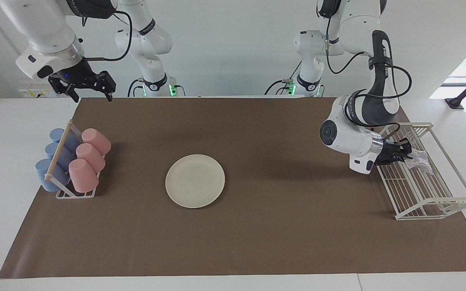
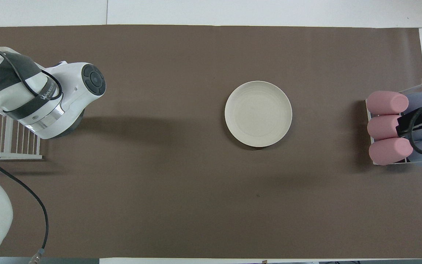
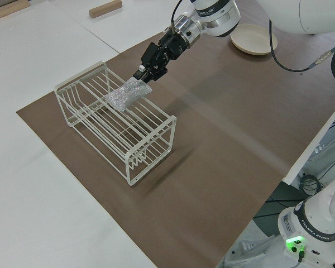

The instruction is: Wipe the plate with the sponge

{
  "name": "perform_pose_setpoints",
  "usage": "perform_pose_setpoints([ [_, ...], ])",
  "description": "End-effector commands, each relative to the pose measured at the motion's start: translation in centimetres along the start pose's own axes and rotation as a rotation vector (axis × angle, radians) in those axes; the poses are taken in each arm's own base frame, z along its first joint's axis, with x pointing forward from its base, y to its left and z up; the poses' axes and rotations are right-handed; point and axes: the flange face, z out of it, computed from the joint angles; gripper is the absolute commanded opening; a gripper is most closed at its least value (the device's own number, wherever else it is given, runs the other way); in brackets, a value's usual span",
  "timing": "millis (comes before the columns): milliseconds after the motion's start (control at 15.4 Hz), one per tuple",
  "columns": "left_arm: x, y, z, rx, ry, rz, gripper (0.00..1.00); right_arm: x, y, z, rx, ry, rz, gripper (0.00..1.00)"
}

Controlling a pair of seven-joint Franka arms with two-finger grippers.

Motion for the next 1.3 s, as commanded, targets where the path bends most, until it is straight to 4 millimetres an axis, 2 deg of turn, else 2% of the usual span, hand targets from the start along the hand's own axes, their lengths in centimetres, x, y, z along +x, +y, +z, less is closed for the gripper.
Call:
perform_pose_setpoints([
  [0, -0.5, -0.3, 0.1, -0.014, 0.012, -0.013, 1.0, -0.8, 0.1, 0.1, -0.001, 0.02, -0.016, 1.0],
  [195, -0.4, -0.4, -0.3, -0.065, -0.004, -0.041, 1.0, -0.9, 0.1, 0.0, -0.001, 0.021, -0.014, 1.0],
  [260, -0.3, -1.2, -0.5, -0.102, -0.017, -0.065, 1.0, -0.9, 0.1, 0.0, -0.001, 0.021, -0.014, 1.0],
  [390, -0.1, -3.7, -0.7, -0.204, -0.051, -0.131, 1.0, -0.9, 0.1, 0.0, -0.001, 0.021, -0.011, 1.0],
  [585, -0.2, -6.7, -2.8, -0.35, -0.083, -0.201, 1.0, -0.9, 0.0, -0.2, -0.002, 0.024, -0.012, 1.0],
  [845, -1.2, -10.8, -5.5, -0.515, -0.138, -0.26, 1.0, -0.8, -0.7, -0.4, -0.005, 0.031, -0.024, 1.0],
  [975, -2.1, -13.5, -7.1, -0.63, -0.166, -0.297, 1.0, -0.8, -0.9, -0.4, -0.007, 0.031, -0.027, 1.0],
  [1040, -2.8, -15.7, -7.7, -0.715, -0.181, -0.325, 1.0, -0.8, -0.9, -0.5, -0.007, 0.034, -0.027, 1.0],
  [1105, -3.4, -17.5, -7.3, -0.795, -0.216, -0.348, 1.0, -0.8, -0.9, -0.5, -0.005, 0.033, -0.025, 1.0],
  [1234, -4.4, -20.0, -8.7, -0.897, -0.248, -0.359, 1.0, -0.7, -0.9, -0.4, -0.005, 0.031, -0.026, 1.0],
])
